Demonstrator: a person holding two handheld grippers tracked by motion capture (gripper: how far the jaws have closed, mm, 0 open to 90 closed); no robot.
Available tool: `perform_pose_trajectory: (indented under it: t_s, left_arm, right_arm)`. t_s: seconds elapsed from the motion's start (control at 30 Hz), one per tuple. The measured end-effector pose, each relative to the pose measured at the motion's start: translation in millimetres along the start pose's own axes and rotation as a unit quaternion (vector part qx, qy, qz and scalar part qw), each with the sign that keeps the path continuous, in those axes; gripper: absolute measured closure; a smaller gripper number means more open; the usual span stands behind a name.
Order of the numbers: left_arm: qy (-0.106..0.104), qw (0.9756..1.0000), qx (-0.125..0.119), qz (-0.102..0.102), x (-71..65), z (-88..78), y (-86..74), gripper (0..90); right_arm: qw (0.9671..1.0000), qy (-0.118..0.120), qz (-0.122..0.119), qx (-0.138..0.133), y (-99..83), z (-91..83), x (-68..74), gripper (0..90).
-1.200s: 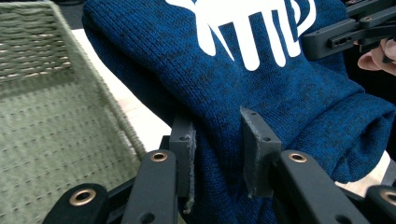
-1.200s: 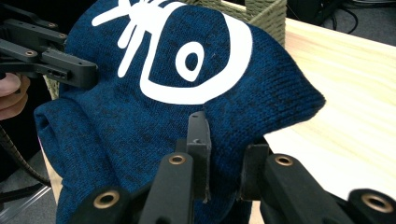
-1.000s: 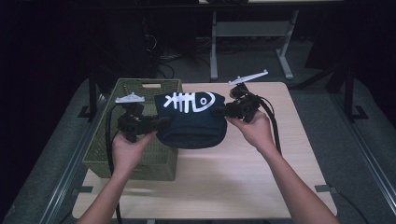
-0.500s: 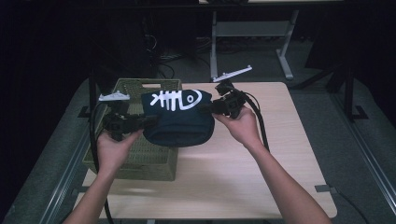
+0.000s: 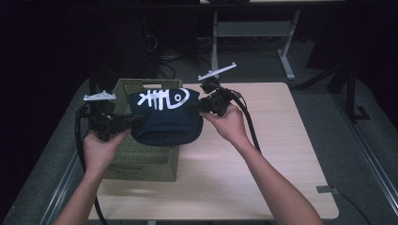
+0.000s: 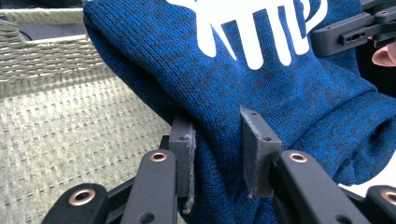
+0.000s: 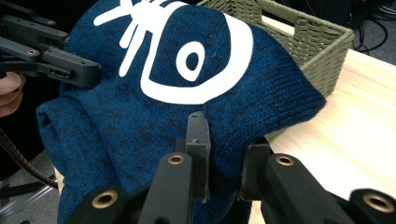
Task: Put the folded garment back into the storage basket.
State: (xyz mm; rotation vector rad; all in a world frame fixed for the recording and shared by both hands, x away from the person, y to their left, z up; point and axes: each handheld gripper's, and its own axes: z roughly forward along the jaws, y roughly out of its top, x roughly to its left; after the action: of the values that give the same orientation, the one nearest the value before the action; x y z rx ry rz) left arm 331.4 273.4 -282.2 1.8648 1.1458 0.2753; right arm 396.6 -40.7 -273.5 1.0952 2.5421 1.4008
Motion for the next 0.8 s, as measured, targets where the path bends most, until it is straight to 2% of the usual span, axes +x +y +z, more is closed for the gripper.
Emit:
perform_pose_trajectory:
  t_s: [0.23,0.4,0.73,0.8]
  left_arm:
    - [0.002,1.0,0.001,0.005,10.5,-5.1,-2.3,68.3]
    - [0.0,1.0,0.003,-0.002,18.7,-8.7,-4.6,68.3]
    - [0.003,1.0,0.007,0.001,33.3,-16.8,-8.8,68.1]
    - [0.004,1.0,0.009,0.001,37.2,-18.4,-9.5,68.1]
  right_arm:
    - [1.0,0.003,-0.005,0.002,5.4,11.6,3.8,77.5]
    - [1.0,0.005,-0.006,0.005,9.2,18.8,7.3,77.4]
    - [0.9999,0.007,-0.008,0.008,16.5,32.9,16.7,77.4]
    - [0.9998,0.008,-0.015,0.007,17.3,36.9,18.1,77.4]
